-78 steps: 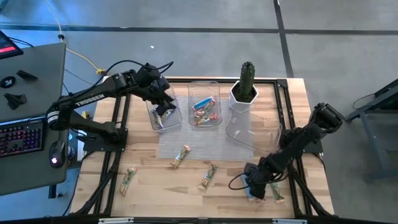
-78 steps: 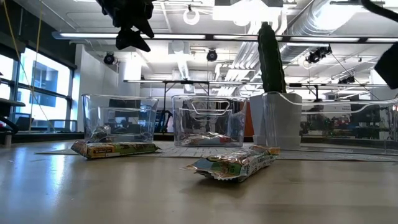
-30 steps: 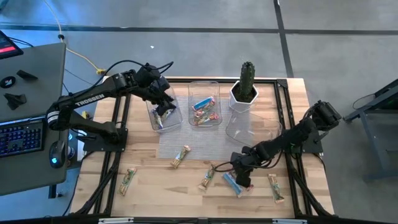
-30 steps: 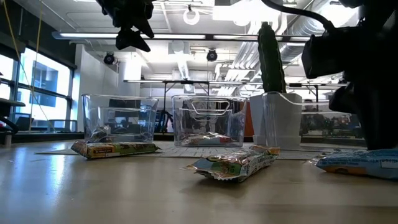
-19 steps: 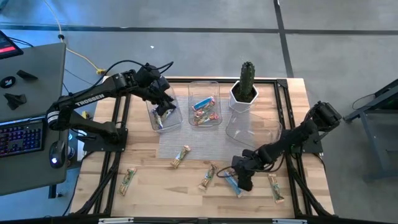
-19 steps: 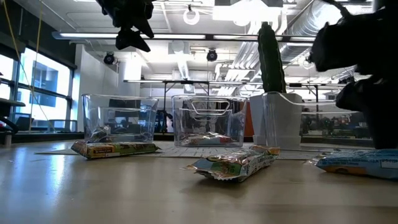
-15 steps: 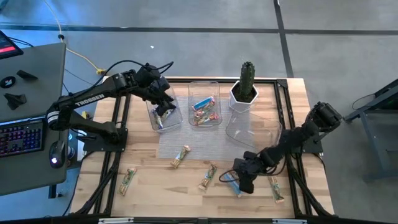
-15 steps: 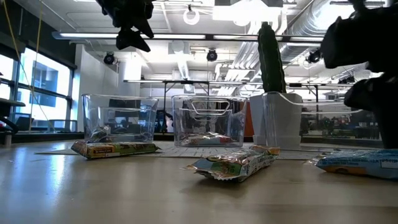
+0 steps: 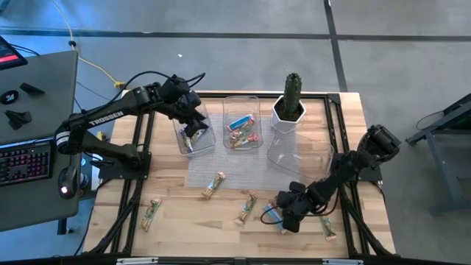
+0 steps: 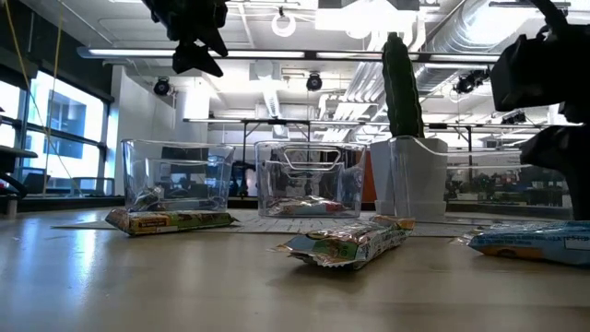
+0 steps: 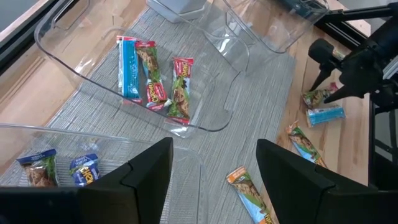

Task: Pick and place Granola Bars by type
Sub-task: Put the red granola bar into the middle bin

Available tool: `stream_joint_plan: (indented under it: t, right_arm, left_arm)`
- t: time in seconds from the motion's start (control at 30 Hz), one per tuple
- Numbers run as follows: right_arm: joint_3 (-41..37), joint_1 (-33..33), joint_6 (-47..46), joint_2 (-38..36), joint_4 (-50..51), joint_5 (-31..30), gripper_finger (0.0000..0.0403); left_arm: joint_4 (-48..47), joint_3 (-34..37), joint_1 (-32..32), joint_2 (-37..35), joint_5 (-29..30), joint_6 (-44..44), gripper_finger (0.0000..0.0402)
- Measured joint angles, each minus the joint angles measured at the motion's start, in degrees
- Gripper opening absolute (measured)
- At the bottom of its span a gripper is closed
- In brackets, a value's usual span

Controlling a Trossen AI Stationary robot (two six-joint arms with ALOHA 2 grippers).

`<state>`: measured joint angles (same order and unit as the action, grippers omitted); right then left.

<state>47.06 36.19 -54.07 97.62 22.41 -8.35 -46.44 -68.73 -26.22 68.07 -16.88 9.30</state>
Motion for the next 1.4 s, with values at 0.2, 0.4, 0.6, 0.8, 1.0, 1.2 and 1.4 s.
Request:
stream_joint_plan:
  t: [0.2, 0.4, 0.6, 0.8, 1.0, 1.2, 1.4]
  right_arm:
    - [-0.04, -0.2, 0.26, 0.07, 0.24, 1.32, 0.0122]
    - [4.12, -2.89, 5.13, -1.81, 4.44, 2.88, 0.0086]
    - [12.56, -10.78, 23.28, -5.67, 11.32, -7.17, 0.0083]
    - [20.52, -24.41, 48.46, -6.52, 6.86, -17.25, 0.0083]
    - [23.03, -40.83, 65.8, -6.33, -6.4, -7.41, 0.0083]
    - [21.3, -49.27, 73.56, -1.12, -10.34, 5.33, 0.0083]
    - [21.34, -51.41, 74.09, 5.79, -12.71, 2.69, 0.0083]
  left_arm:
    - [0.0, 0.0, 0.0, 0.0, 0.01, 0.0, 0.0227]
    - [0.06, 0.0, 0.0, 0.0, 0.0, 0.16, 0.0227]
    - [0.78, 0.0, 0.0, 0.0, 0.0, 0.17, 0.0227]
    - [2.66, 0.0, -0.02, 0.0, -0.46, 1.54, 0.0227]
    - [3.02, 0.0, -0.01, 0.0, -0.48, 1.68, 0.0227]
    - [2.9, 0.0, 0.0, 0.0, -0.48, 1.13, 0.0227]
    - [2.6, 0.0, -0.01, -0.02, -0.42, -0.34, 0.0227]
